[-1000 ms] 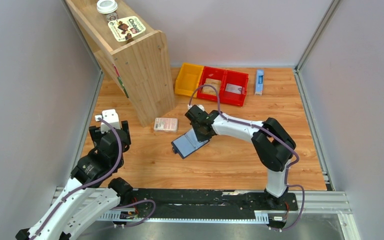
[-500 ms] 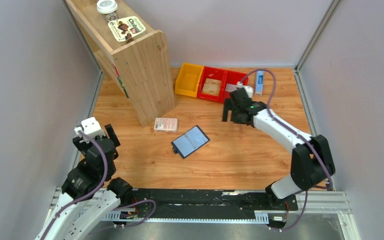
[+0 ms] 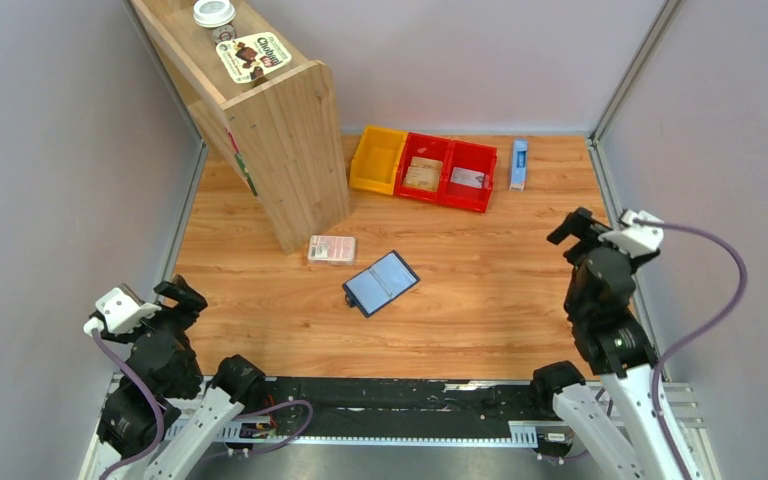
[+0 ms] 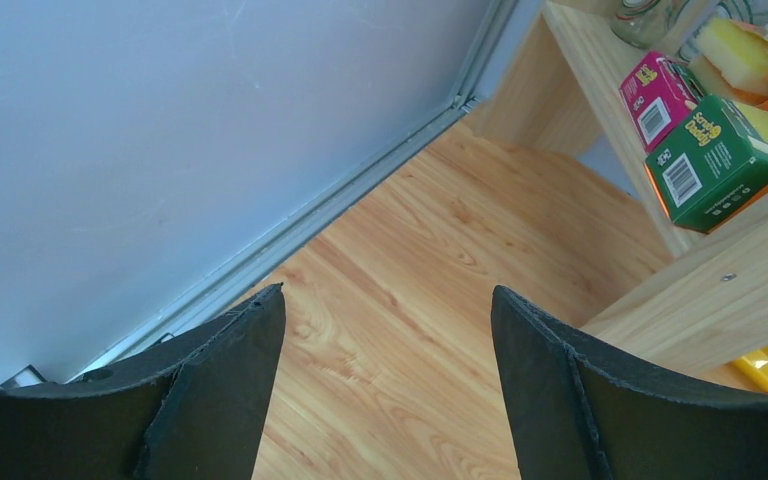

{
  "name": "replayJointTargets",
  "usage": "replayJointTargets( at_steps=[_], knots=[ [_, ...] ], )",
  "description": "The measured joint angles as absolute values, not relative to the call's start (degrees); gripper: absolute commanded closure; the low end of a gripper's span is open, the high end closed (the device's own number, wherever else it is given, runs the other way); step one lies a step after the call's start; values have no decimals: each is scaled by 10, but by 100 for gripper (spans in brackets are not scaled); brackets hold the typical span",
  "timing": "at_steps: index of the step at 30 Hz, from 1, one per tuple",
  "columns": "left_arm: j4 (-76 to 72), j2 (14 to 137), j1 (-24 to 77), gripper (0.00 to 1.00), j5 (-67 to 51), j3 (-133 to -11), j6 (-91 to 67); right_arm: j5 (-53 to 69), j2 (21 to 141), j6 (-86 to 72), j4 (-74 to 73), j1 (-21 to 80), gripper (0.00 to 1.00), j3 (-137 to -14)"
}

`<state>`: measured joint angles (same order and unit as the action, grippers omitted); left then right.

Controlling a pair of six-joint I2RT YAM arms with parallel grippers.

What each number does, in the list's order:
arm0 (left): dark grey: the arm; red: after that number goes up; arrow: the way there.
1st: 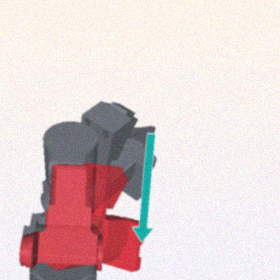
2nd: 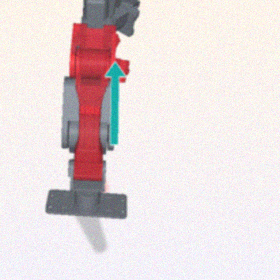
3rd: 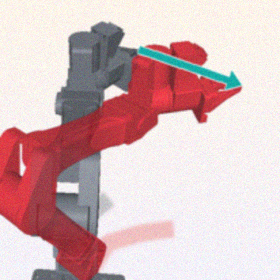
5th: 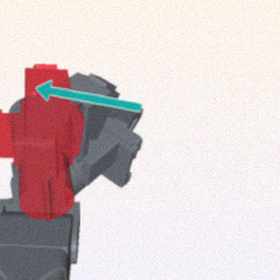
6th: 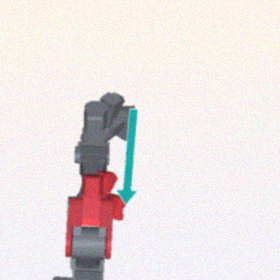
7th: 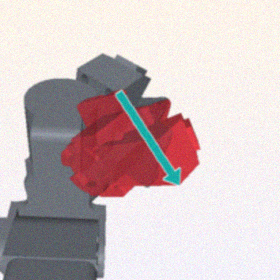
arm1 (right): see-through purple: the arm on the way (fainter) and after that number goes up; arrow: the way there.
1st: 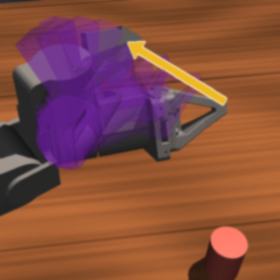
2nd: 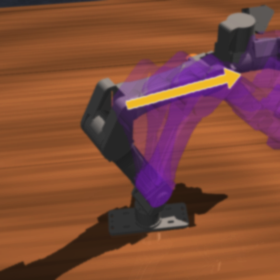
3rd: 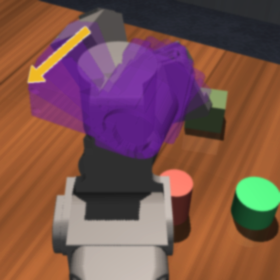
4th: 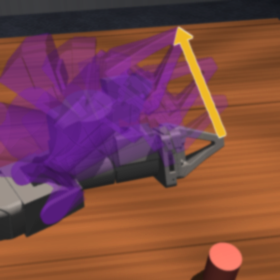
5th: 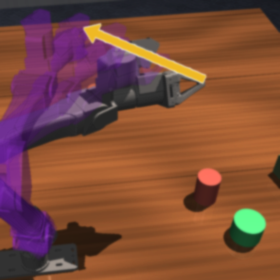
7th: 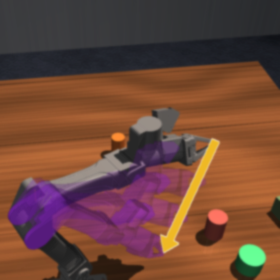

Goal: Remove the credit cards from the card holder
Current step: Reset both arms

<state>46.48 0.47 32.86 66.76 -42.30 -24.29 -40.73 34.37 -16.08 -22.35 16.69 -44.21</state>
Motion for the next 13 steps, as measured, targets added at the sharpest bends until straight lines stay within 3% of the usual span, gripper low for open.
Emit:
replayJointTargets(
  at_steps=[5, 13],
  knots=[
    [465, 5, 329, 17, 670, -423, -244, -451, 220, -98, -123, 167, 0, -333],
    [464, 5, 329, 17, 676, -423, -243, -453, 297, -42, -76, 167, 0, -314]
  ],
)
